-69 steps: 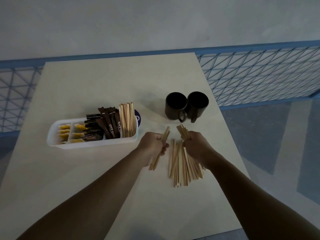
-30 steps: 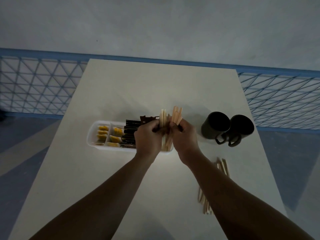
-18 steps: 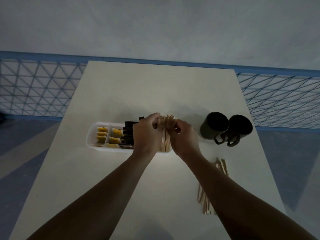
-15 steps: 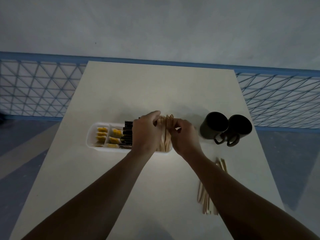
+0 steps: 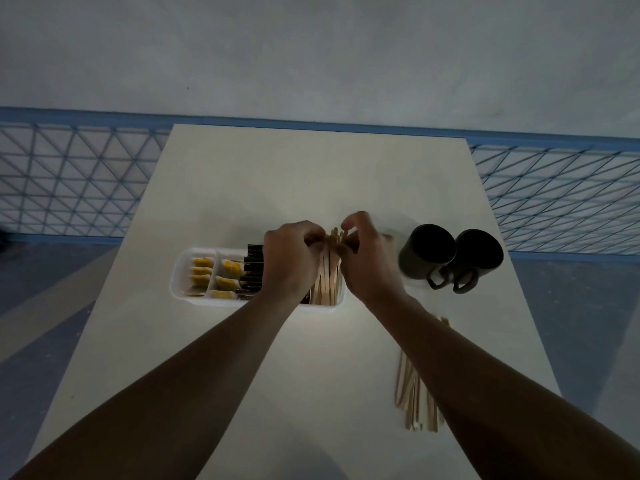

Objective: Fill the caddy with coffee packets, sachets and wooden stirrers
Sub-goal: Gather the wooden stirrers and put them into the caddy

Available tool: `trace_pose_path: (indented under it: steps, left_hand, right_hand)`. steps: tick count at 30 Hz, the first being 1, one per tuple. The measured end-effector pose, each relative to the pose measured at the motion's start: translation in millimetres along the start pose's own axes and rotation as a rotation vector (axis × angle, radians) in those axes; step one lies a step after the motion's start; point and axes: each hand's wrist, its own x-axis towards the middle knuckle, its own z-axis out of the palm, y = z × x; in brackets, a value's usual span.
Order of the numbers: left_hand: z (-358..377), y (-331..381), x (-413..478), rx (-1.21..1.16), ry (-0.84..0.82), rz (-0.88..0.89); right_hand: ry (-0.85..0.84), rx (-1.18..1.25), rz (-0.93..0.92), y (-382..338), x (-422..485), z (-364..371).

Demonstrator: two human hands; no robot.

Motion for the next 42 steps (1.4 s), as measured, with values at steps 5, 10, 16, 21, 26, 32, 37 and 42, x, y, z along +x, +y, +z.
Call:
trace_pose_path:
  steps: [5,10,16,21,26,32,37,42]
  left_hand:
    - [3.4,-3.7,2.6,0.037,0.012,0.016]
    - [3.2,-2.7,1.3,0.031,0.005,-0.027]
    - [1.2,-1.6,-1.7,0.033,0.036,-0.074]
    - [0.2,-0.1,-6.6,0.019,0.067,-0.094]
    - [-2.6,6.9,-14.6,0.021,0.064,-0.090]
    - [11.9,20.2,-29.1,-0.031,-0.054,-0.130]
    - [37.7,33.4,-54.4,0.021,-0.347,-0.148]
    - [76.2,42.2,-80.7,0.186,-0.602,-0.219]
  right_hand:
    - [0.075,-0.105,-0.177,11.7,1.9,10.2]
    - [0.046,-0.042,-0.049,15.0,-8.1,9.4]
    - [0.131,-0.022,-0.107,10.7,-6.4,6.8]
    - [0.039,-0.129,-0.201,11.8,-4.0,7.1]
    - [0.058,-0.104,-0.178,19.1,-12.1,1.4]
    - [0.057,-0.061,-0.047,32.9,-29.0,-21.0]
    - [-0.099,-0.135,0.073,59.3,-54.0,-43.6]
    - [-0.155,-0.194,0.255,95.5,-85.6,-70.7]
